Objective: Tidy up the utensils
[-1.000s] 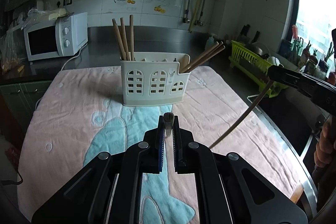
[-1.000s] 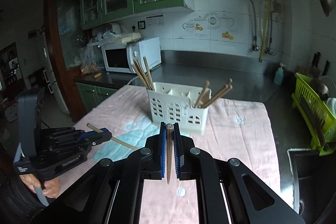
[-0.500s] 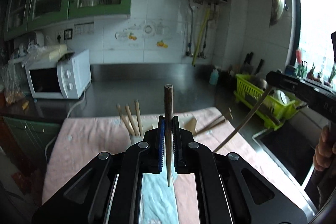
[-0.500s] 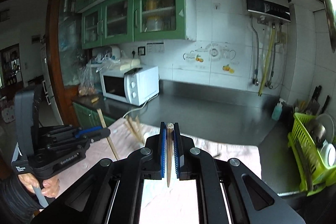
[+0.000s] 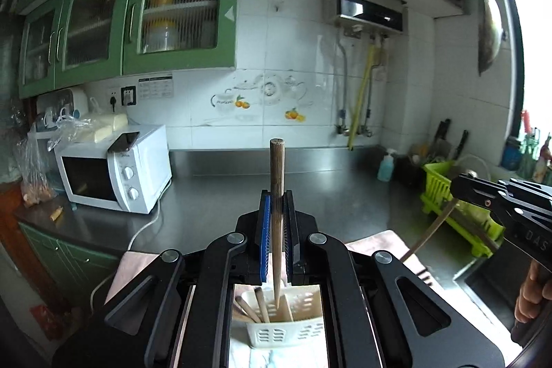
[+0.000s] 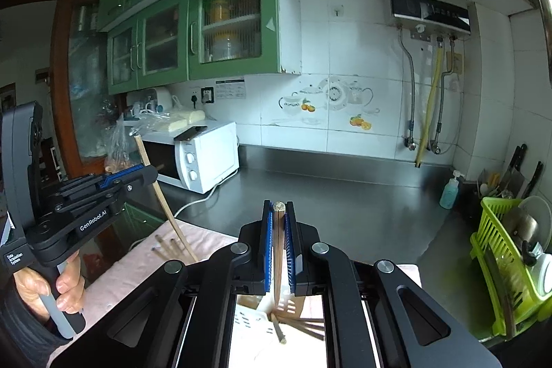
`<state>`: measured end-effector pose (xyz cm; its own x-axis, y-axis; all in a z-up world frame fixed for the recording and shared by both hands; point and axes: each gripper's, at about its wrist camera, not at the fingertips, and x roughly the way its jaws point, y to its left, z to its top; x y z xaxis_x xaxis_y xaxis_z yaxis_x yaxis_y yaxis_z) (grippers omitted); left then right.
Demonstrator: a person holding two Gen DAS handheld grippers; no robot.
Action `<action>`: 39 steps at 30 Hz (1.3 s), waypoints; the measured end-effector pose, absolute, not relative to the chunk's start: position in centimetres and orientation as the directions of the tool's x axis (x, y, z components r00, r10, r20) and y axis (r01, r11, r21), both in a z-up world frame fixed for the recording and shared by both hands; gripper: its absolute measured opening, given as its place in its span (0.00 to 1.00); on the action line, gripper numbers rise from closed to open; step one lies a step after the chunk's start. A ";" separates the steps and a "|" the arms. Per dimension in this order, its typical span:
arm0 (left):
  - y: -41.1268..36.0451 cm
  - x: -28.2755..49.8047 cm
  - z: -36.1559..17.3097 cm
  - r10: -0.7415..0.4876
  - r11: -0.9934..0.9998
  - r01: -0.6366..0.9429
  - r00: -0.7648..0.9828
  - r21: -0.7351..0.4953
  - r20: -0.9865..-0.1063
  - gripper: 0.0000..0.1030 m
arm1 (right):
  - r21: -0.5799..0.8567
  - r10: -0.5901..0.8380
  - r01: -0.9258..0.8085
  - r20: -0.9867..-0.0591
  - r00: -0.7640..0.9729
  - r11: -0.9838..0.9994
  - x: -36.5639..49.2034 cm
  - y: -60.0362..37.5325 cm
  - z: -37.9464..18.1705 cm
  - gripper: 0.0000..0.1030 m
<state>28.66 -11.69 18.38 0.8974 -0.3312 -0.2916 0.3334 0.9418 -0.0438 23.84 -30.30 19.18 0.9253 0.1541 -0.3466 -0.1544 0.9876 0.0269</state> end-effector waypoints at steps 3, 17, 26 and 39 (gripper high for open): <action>-11.8 29.9 17.3 -0.322 0.945 0.325 0.891 -0.047 -0.319 0.06 | 0.031 0.151 -0.150 -0.375 0.915 0.988 25.2 -30.5 17.8 0.06; -11.6 31.0 14.8 -0.334 0.939 0.340 0.858 -0.058 -0.391 0.20 | 0.033 0.130 -0.129 -0.460 0.878 0.991 27.2 -30.8 13.7 0.24; -9.9 24.1 15.1 -0.334 0.939 0.340 0.884 -0.041 -0.327 0.73 | 0.036 0.116 -0.111 -0.418 0.901 0.993 21.5 -31.0 13.6 0.48; -4.3 12.2 9.0 -0.293 0.950 0.312 0.871 -0.015 -0.394 0.95 | 0.075 0.077 -0.051 -0.411 0.908 0.996 9.7 -29.2 8.8 0.84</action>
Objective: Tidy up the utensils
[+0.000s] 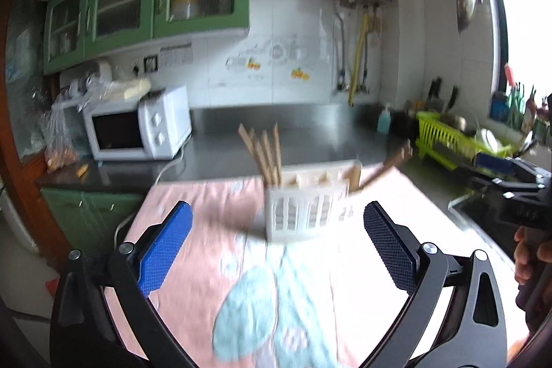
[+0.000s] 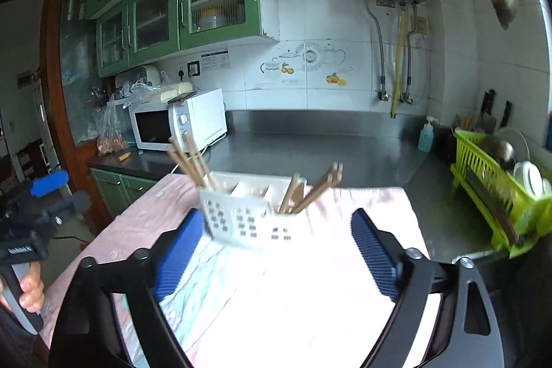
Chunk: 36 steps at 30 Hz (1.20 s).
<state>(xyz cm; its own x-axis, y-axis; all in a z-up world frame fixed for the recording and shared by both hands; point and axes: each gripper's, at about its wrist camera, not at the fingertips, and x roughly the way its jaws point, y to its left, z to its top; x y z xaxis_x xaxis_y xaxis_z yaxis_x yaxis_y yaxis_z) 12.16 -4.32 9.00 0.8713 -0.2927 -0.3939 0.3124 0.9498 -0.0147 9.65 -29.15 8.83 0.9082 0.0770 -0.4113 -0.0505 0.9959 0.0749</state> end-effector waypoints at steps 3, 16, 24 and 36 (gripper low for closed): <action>-3.2 10.2 7.1 -0.275 0.957 0.290 0.868 -0.027 -0.414 0.95 | 0.052 0.050 -0.031 -0.414 0.909 0.998 7.4 -28.2 7.4 0.88; -0.4 6.9 2.0 -0.228 0.973 0.215 0.840 -0.083 -0.492 0.95 | 0.027 0.024 -0.012 -0.475 0.880 1.000 1.8 -25.3 1.8 0.91; -0.5 6.0 1.3 -0.203 0.978 0.202 0.837 -0.058 -0.507 0.95 | 0.031 0.033 -0.020 -0.497 0.867 0.999 1.4 -24.8 0.5 0.91; 0.0 5.4 0.9 -0.163 0.985 0.167 0.842 -0.038 -0.514 0.95 | 0.035 0.037 -0.022 -0.508 0.860 0.999 1.2 -24.4 0.3 0.91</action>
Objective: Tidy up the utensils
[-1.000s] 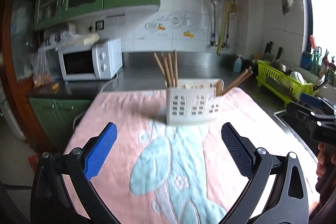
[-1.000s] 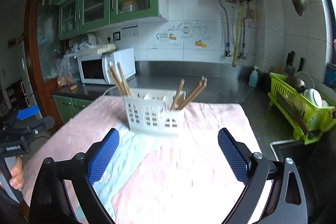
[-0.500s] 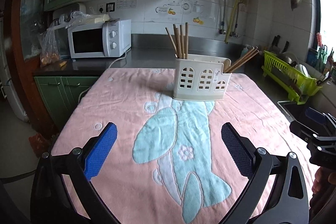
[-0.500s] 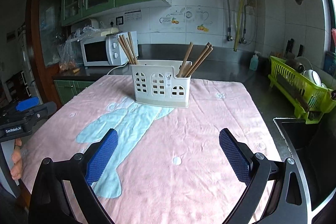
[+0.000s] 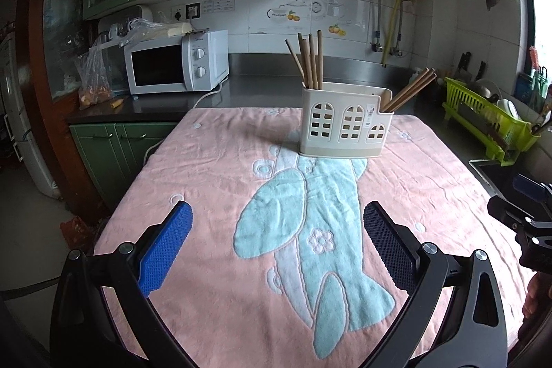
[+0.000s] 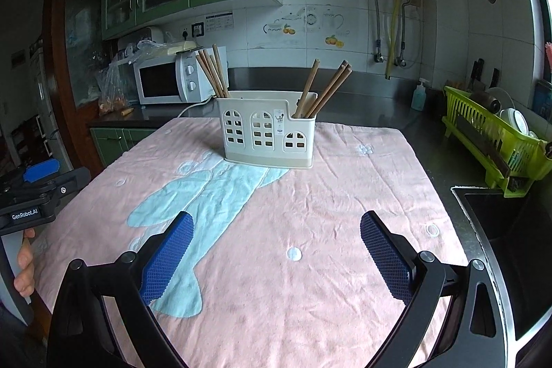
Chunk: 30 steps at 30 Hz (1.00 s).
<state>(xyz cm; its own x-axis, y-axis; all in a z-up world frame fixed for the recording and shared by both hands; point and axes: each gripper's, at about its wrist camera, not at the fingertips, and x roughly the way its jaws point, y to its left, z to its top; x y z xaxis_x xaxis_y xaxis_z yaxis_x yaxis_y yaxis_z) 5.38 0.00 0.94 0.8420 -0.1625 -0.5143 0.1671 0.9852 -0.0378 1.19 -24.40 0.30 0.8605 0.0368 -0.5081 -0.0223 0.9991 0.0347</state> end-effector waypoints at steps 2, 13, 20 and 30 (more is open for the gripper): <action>0.1 5.1 1.0 -0.161 0.985 0.167 0.845 -0.035 -0.509 0.95 | 0.036 0.038 -0.022 -0.508 0.860 0.999 1.1 -24.3 0.3 0.91; 0.2 4.1 1.4 -0.166 0.983 0.184 0.857 -0.010 -0.488 0.95 | 0.039 0.042 -0.025 -0.509 0.860 0.999 1.0 -24.1 0.3 0.92; 0.2 4.1 1.1 -0.158 0.983 0.183 0.850 0.000 -0.503 0.95 | 0.038 0.049 -0.034 -0.517 0.855 0.999 1.2 -23.8 0.1 0.92; 0.2 4.2 0.7 -0.161 0.983 0.182 0.840 -0.011 -0.518 0.95 | 0.048 0.056 -0.037 -0.522 0.851 0.998 1.3 -23.8 -0.3 0.92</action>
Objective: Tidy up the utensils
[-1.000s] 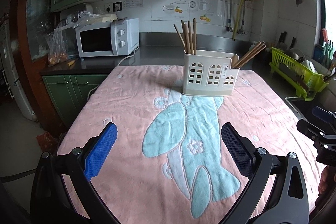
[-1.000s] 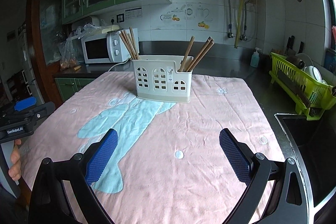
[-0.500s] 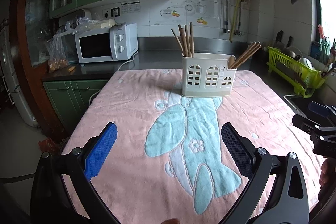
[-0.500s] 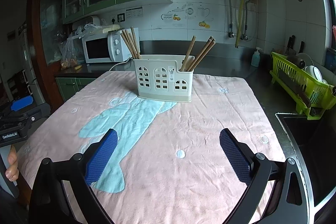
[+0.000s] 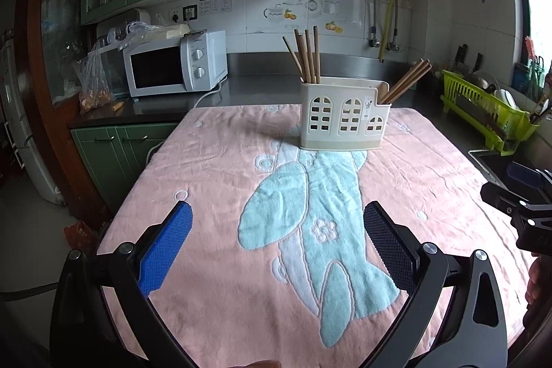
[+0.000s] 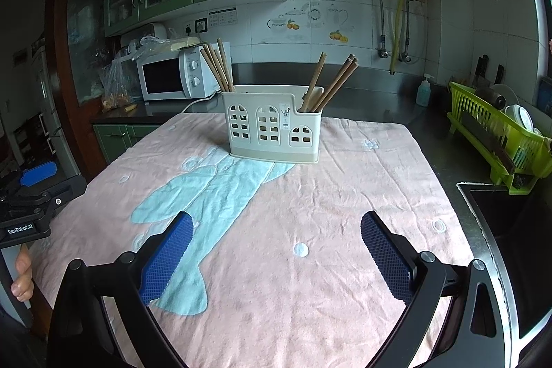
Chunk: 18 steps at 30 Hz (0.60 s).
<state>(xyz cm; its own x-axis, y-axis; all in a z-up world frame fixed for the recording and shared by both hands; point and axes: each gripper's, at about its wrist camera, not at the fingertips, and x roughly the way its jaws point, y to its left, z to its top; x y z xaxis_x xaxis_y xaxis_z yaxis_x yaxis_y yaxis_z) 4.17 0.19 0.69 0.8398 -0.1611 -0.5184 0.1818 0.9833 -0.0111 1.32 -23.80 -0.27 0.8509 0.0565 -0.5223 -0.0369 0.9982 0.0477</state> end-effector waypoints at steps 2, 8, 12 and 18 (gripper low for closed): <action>0.1 4.2 0.6 -0.161 0.983 0.182 0.839 -0.011 -0.519 0.95 | 0.051 0.060 -0.039 -0.523 0.850 0.998 1.3 -23.8 -0.3 0.92; 0.2 4.1 0.5 -0.162 0.983 0.184 0.837 -0.011 -0.523 0.95 | 0.054 0.062 -0.039 -0.524 0.849 0.998 1.4 -23.9 -0.3 0.92; 0.1 4.2 0.4 -0.160 0.983 0.182 0.836 -0.010 -0.525 0.95 | 0.054 0.062 -0.039 -0.525 0.849 0.998 1.4 -23.9 -0.4 0.92; 0.1 4.2 0.1 -0.160 0.984 0.180 0.834 -0.013 -0.529 0.95 | 0.059 0.064 -0.039 -0.525 0.849 0.997 1.4 -23.9 -0.4 0.92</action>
